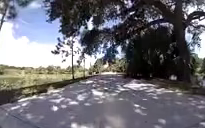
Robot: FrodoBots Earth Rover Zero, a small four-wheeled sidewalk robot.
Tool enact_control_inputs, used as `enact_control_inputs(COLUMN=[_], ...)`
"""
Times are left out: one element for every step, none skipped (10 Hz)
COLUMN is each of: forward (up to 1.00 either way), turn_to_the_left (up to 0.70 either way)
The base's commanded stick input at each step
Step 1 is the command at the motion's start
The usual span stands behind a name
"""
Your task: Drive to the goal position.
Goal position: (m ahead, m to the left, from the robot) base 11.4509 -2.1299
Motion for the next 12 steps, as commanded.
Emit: enact_control_inputs(forward=[0.85,0.85,0.85,0.85,0.85,0.84,0.84,0.84,0.84,0.84,0.84,0.84], turn_to_the_left=[0.00,0.00,0.00,0.00,0.00,0.00,0.00,0.00,0.00,0.00,0.00,-0.01])
